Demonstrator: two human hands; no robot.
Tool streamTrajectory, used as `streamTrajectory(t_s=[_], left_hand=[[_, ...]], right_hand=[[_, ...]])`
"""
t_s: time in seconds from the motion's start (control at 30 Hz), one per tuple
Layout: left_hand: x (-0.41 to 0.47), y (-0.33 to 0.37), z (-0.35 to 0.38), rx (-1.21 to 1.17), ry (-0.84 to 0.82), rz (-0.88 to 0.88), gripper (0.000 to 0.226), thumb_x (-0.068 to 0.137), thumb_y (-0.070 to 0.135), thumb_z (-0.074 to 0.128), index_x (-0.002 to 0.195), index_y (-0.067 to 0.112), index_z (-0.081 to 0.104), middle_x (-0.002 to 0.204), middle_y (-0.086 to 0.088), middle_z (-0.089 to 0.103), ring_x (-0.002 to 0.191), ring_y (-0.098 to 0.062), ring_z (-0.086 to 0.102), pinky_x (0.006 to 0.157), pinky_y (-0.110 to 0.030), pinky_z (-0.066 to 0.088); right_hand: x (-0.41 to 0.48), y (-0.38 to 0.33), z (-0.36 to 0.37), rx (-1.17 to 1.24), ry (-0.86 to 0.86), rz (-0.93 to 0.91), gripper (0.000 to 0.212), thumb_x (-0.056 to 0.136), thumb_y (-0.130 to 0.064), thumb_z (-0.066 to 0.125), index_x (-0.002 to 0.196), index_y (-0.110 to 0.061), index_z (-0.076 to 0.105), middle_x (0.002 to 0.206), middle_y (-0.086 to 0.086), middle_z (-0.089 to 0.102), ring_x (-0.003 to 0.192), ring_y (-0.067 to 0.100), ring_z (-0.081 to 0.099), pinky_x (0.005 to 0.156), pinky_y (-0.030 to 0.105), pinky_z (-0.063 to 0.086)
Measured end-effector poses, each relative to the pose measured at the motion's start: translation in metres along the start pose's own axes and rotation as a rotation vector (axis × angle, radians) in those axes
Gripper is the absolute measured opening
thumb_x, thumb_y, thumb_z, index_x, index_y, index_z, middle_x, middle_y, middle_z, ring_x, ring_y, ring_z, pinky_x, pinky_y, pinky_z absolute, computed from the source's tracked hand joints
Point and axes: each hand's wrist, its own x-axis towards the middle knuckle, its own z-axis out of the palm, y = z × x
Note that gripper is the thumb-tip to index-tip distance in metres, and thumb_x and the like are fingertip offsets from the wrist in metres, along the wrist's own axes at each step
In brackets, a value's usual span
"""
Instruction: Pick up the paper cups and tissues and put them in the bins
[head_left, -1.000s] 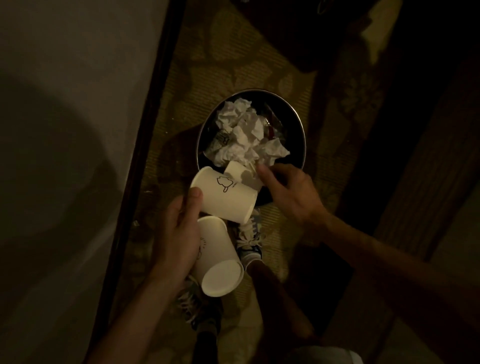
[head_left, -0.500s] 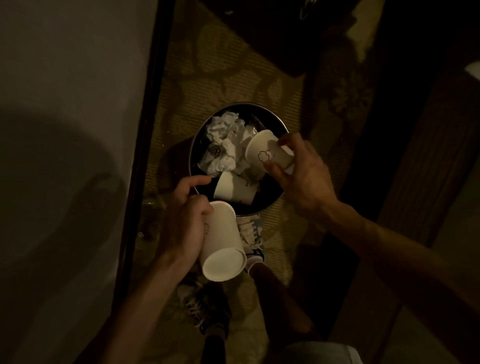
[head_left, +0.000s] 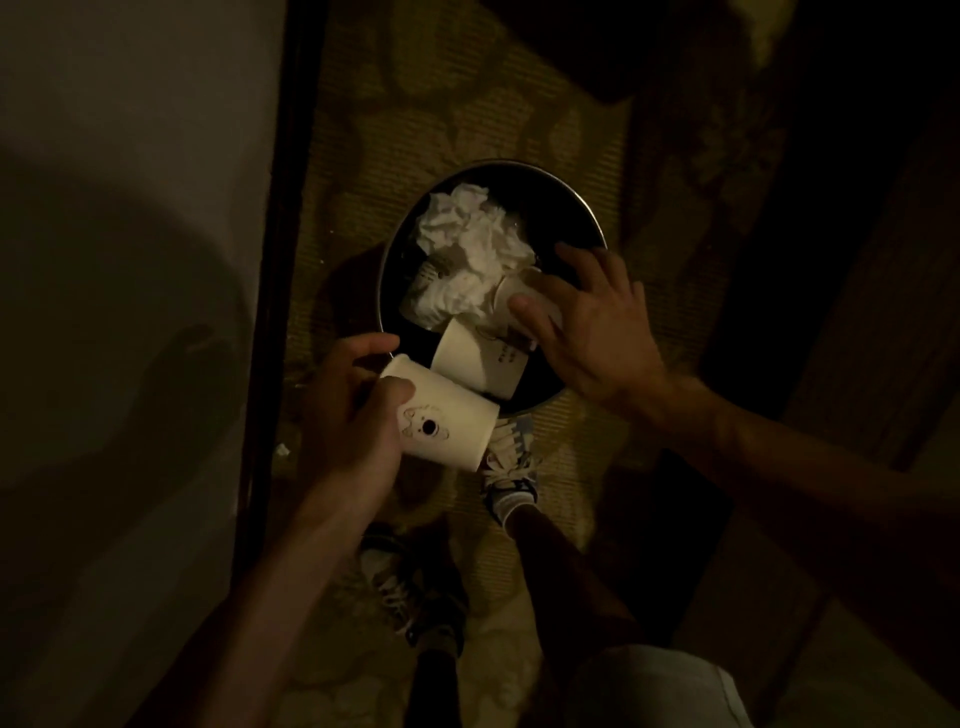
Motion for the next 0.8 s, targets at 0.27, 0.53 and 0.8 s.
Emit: streamTrajectory(t_s=[0.27, 0.53, 0.8], left_hand=[[0.029, 0.035, 0.011, -0.052, -0.094, 0.183, 0.042, 0.09, 0.006, 0.064, 0.128, 0.023, 0.053, 0.096, 0.007, 0.069, 0.087, 0.001, 0.068, 0.063, -0.01, 0.051], [0.072, 0.039, 0.049, 0.077, -0.113, 0.3, 0.037, 0.089, 0.005, 0.066, 0.123, 0.018, 0.058, 0.083, 0.015, 0.066, 0.077, 0.008, 0.067, 0.064, -0.012, 0.053], [0.097, 0.016, 0.059, 0.503, -0.154, 0.572, 0.038, 0.092, 0.008, 0.061, 0.129, 0.01, 0.056, 0.113, -0.002, 0.06, 0.102, -0.008, 0.055, 0.071, -0.003, 0.041]], right_hand=[[-0.026, -0.032, -0.022, 0.619, -0.054, -0.013, 0.043, 0.091, -0.041, 0.06, 0.13, -0.024, 0.051, 0.128, -0.005, 0.054, 0.1, 0.003, 0.059, 0.082, 0.029, 0.056], [-0.005, -0.018, -0.006, 0.451, 0.21, 0.11, 0.037, 0.091, -0.028, 0.064, 0.126, -0.016, 0.056, 0.126, 0.005, 0.055, 0.113, 0.019, 0.05, 0.089, 0.028, 0.042], [0.0, -0.009, 0.022, 0.088, 0.015, 0.014, 0.041, 0.097, -0.033, 0.048, 0.134, -0.015, 0.055, 0.142, 0.009, 0.042, 0.129, 0.028, 0.03, 0.104, 0.041, 0.035]])
